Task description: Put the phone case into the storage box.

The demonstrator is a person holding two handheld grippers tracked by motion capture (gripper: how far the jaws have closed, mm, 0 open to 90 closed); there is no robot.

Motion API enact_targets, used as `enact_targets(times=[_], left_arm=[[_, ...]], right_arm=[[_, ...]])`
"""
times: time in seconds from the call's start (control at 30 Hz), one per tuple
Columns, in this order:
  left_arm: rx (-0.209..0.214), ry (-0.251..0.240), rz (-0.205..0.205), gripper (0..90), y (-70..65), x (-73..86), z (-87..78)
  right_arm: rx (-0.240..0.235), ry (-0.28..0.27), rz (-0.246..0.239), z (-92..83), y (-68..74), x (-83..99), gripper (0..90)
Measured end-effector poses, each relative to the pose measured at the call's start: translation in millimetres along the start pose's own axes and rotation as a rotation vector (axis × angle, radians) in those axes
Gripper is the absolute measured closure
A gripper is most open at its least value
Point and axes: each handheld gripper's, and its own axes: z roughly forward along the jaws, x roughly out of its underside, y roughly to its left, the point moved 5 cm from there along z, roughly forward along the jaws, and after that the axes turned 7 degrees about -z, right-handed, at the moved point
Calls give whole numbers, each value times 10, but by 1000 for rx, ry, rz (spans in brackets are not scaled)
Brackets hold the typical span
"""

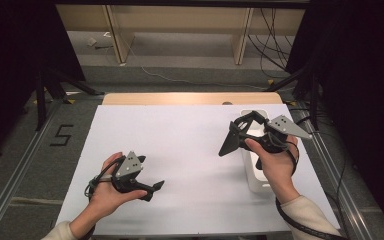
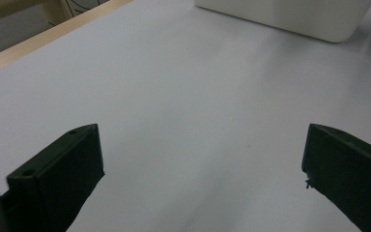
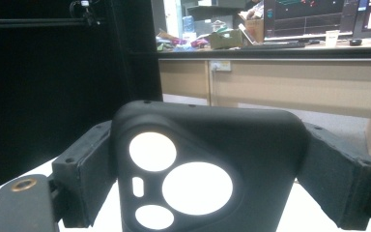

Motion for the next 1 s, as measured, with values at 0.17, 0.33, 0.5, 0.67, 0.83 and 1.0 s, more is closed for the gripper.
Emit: enact_targets(times=[0.17,0.33,0.5,0.67,0.83,1.0], left_arm=[[0,1,1,6,3,1,2],[-2,0,-1,6,4,0,2],[-3,-2,-1,6,5,-4,2],[-3,-2,0,6,9,-4,2],[-4,-4,-1,6,11,-4,2],[-5,-4,-2,6,11,-6,-1]], right_arm=[[10,-1,0,-8,-28,-5,149],[25,-3,-2,-26,-70,-22,149],[36,-4,0,-43,-112,-31,149],[46,-9,-1,-53,-145,-40,149],[57,-10,0,-68,-176,-51,149],[66,-16,1,-84,-213,-65,150]])
